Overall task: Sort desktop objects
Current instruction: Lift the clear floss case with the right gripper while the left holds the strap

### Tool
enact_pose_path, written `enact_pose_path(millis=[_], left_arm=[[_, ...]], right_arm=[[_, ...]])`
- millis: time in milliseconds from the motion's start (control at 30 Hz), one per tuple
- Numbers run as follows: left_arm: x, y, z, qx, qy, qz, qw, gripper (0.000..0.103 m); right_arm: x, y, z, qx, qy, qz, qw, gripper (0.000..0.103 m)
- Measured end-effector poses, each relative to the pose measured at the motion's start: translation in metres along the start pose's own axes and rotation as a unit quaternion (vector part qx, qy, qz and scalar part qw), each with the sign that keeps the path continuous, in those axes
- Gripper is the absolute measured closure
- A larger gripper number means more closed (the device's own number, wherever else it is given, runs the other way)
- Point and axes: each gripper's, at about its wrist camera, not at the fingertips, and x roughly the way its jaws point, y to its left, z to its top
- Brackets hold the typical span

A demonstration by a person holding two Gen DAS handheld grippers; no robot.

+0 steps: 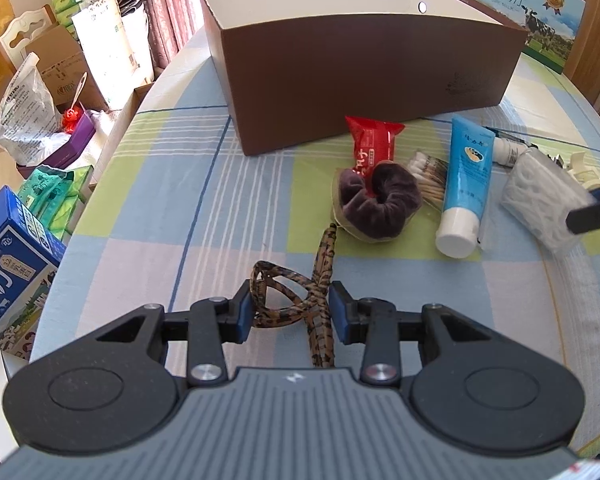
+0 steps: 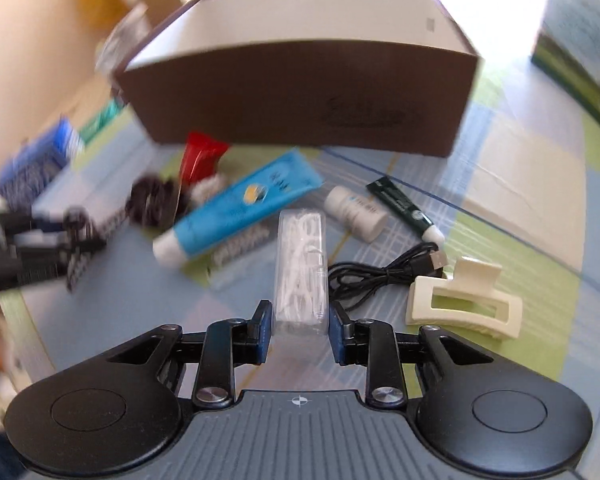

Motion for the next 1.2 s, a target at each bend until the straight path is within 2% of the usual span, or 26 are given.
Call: enact_pose_path(millis=[67, 133, 167, 233, 367, 400, 467, 600, 933, 1200], left_arm=[[0.000, -0.001, -0.001, -0.002, 0.002, 0.000, 1.0000, 0.070], [0.001, 0.000, -0.002, -0.003, 0.004, 0.001, 1.0000, 0.070], [0.001, 0.000, -0.003, -0.005, 0.005, 0.001, 1.0000, 0.070], [0.001, 0.000, -0.003, -0.007, 0.005, 0.001, 1.0000, 0.069], [0.003, -0.001, -0.002, -0.010, 0.005, 0.004, 0.9999, 0.069], [0.004, -0.001, -0.001, -0.010, 0.005, 0.004, 0.9999, 0.069], [0.005, -0.002, 0.000, -0.011, 0.006, 0.004, 0.9999, 0.069], [0.006, -0.003, 0.002, -0.008, 0.006, 0.005, 0.9999, 0.069], [0.002, -0.007, 0.002, -0.006, 0.005, 0.007, 0.9999, 0.070], [-0.014, -0.006, 0.011, -0.012, -0.018, 0.009, 0.9997, 0.070]], right_arm=[[0.005, -0.001, -0.002, 0.006, 0.000, 0.003, 1.000, 0.073], [0.008, 0.001, -0.003, 0.007, -0.008, 0.002, 1.000, 0.063], [0.009, 0.001, -0.002, 0.005, -0.012, 0.000, 1.000, 0.054], [0.016, 0.003, 0.003, -0.005, -0.018, -0.002, 1.000, 0.053], [0.028, 0.007, 0.006, -0.018, -0.023, -0.014, 0.999, 0.055], [0.029, 0.009, 0.006, -0.027, -0.026, -0.018, 0.999, 0.068], [0.029, 0.012, 0.006, -0.039, -0.026, -0.023, 0.999, 0.076], [0.026, 0.013, 0.001, -0.049, -0.026, -0.024, 0.998, 0.076], [0.010, 0.005, -0.007, -0.023, -0.032, -0.010, 0.999, 0.076], [-0.010, -0.005, 0.003, 0.005, -0.057, 0.000, 0.998, 0.076]])
